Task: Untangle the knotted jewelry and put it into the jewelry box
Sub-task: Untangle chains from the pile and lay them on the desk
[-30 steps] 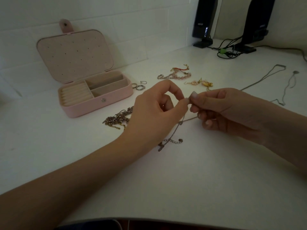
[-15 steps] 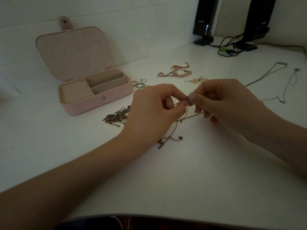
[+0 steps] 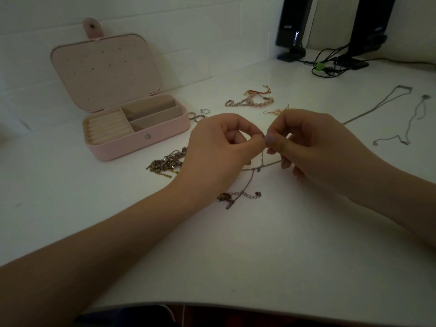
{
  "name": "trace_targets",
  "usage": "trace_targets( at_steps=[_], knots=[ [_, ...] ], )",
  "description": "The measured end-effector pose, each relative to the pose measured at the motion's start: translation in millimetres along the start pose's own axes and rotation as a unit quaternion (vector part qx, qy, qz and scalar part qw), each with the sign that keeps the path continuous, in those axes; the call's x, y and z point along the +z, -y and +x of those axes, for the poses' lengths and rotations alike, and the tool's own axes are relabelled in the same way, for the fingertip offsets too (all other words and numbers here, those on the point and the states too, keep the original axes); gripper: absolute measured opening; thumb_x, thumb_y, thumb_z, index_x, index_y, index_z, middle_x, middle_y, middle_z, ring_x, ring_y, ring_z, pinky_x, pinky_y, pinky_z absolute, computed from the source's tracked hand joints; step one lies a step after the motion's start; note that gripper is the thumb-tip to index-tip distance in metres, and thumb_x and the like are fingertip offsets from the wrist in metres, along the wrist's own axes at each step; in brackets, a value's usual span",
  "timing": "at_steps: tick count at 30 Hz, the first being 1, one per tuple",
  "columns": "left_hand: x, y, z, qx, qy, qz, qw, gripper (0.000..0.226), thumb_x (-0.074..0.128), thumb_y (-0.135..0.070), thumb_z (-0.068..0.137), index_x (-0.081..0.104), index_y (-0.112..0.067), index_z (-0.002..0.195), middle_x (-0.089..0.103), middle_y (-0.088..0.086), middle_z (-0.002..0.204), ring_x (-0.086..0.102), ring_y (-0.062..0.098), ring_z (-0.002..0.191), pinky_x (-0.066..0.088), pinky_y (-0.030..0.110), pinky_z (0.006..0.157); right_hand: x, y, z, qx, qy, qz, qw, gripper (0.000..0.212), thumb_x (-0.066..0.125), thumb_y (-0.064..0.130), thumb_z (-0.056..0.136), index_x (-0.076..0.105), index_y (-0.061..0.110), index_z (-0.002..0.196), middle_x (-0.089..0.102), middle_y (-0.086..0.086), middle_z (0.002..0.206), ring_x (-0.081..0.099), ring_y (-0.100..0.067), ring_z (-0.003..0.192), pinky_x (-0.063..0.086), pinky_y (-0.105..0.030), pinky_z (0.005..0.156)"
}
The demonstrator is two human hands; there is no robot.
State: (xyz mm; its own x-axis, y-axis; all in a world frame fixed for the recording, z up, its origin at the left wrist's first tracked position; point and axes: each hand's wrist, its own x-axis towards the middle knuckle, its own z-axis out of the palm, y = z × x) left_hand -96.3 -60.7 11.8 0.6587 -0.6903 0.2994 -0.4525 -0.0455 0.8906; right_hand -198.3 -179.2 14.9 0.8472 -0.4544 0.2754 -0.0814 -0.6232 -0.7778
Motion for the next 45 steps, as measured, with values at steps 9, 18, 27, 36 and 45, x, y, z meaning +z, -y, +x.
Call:
trace_targets(
  at_steps=[9, 18, 27, 36, 45],
  knots=[
    [-0.1, -2.6, -1.9, -0.019, 0.014, -0.011, 1.0, 0.006, 0.066, -0.011, 0.086, 0.067, -0.009, 0.081, 0.053, -0.003, 0.045, 0.047, 0.0, 0.035, 0.036, 0.011, 0.041, -2.9, -0.3, -0.7, -0.013, 0.012, 0.021, 1.0, 0.009, 0.058, 0.027, 0.088, 0.059, 0.02, 0.083, 0.064, 0.006, 0.079, 0.06, -0.004, 0.057, 0.052, -0.022, 0.045],
    [0.3, -2.5, -0.8, -0.043, 0.014, -0.024, 0.999, 0.011, 0.065, -0.011, 0.086, 0.066, -0.015, 0.076, 0.052, -0.008, 0.041, 0.046, 0.0, 0.034, 0.035, 0.012, 0.039, -4.4, -2.0, -4.8, -0.155, -0.087, -0.176, 0.968, 0.011, 0.055, 0.035, 0.083, 0.058, 0.027, 0.09, 0.054, 0.017, 0.083, 0.053, -0.009, 0.063, 0.043, -0.016, 0.055],
    [3.1, 0.1, -0.2, -0.049, 0.005, -0.013, 0.999, 0.009, 0.068, -0.013, 0.085, 0.069, -0.015, 0.076, 0.054, -0.008, 0.041, 0.046, -0.001, 0.035, 0.034, 0.009, 0.042, -2.6, 0.1, -6.4, -0.215, -0.115, -0.33, 0.912, 0.018, 0.052, 0.028, 0.083, 0.067, 0.019, 0.085, 0.064, 0.002, 0.085, 0.055, -0.018, 0.067, 0.051, -0.036, 0.049],
    [3.4, -0.7, -2.3, -0.035, 0.014, 0.005, 0.999, 0.005, 0.069, -0.013, 0.084, 0.07, -0.01, 0.08, 0.055, -0.006, 0.044, 0.049, -0.002, 0.036, 0.035, 0.007, 0.044, -2.3, -1.5, -2.9, -0.179, -0.091, -0.248, 0.948, 0.013, 0.054, 0.029, 0.076, 0.064, 0.02, 0.078, 0.047, 0.016, 0.073, 0.048, -0.01, 0.061, 0.047, -0.035, 0.055],
    [4.0, 0.1, -2.2, -0.017, 0.011, 0.021, 1.0, 0.008, 0.071, -0.015, 0.082, 0.068, -0.016, 0.074, 0.055, -0.006, 0.043, 0.044, 0.003, 0.039, 0.036, 0.01, 0.043, -2.0, -3.1, -3.0, -0.185, -0.083, -0.216, 0.955, 0.014, 0.052, 0.03, 0.075, 0.059, 0.018, 0.077, 0.052, 0.011, 0.077, 0.052, -0.017, 0.06, 0.049, -0.042, 0.056]
  ],
)
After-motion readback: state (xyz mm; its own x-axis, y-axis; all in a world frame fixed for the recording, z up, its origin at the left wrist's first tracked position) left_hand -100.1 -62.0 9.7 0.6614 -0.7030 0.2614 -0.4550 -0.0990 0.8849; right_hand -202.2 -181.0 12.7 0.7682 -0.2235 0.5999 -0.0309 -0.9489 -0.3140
